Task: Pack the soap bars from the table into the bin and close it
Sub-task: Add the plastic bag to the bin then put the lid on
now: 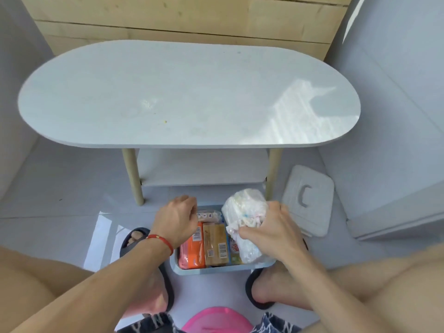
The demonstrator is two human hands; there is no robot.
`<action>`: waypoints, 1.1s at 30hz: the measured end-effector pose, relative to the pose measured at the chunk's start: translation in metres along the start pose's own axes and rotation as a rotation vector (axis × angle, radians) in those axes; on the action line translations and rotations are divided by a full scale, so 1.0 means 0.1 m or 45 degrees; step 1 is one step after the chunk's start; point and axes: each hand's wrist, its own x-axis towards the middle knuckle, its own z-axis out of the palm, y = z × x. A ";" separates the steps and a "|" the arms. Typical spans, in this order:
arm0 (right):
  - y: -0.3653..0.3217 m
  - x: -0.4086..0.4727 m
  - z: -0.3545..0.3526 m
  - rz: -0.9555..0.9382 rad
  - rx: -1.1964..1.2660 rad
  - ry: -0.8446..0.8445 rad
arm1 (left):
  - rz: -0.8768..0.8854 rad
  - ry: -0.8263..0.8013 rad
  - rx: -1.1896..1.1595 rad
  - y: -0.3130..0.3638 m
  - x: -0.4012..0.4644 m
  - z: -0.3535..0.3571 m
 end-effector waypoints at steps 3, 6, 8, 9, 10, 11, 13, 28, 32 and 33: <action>0.07 0.22 0.45 0.173 -0.120 -0.002 | -0.167 -0.267 0.041 -0.13 -0.06 0.15; 0.12 0.35 0.76 0.238 -0.164 0.089 | -0.311 -0.454 0.022 -0.19 -0.07 0.20; 0.15 0.34 0.93 0.199 -0.261 0.143 | -0.343 -0.486 0.020 -0.21 -0.07 0.23; 0.15 0.32 1.00 0.173 -0.325 0.147 | -0.343 -0.485 0.026 -0.21 -0.08 0.25; 0.15 0.30 1.05 0.154 -0.386 0.116 | -0.339 -0.474 0.034 -0.22 -0.08 0.26; 0.16 0.30 1.09 0.139 -0.444 0.064 | -0.338 -0.458 0.039 -0.22 -0.08 0.27; 0.17 0.33 1.09 0.096 -0.533 -0.060 | -0.367 -0.416 0.014 -0.21 -0.08 0.30; 0.75 1.13 0.16 0.123 0.320 0.026 | -1.103 -0.409 -0.371 -0.38 0.02 0.68; 1.11 1.44 0.29 0.450 0.504 0.012 | -1.096 -0.296 -0.295 -0.38 0.09 0.75; 1.23 1.50 0.36 0.515 0.487 0.001 | -1.096 -0.285 -0.284 -0.38 0.13 0.77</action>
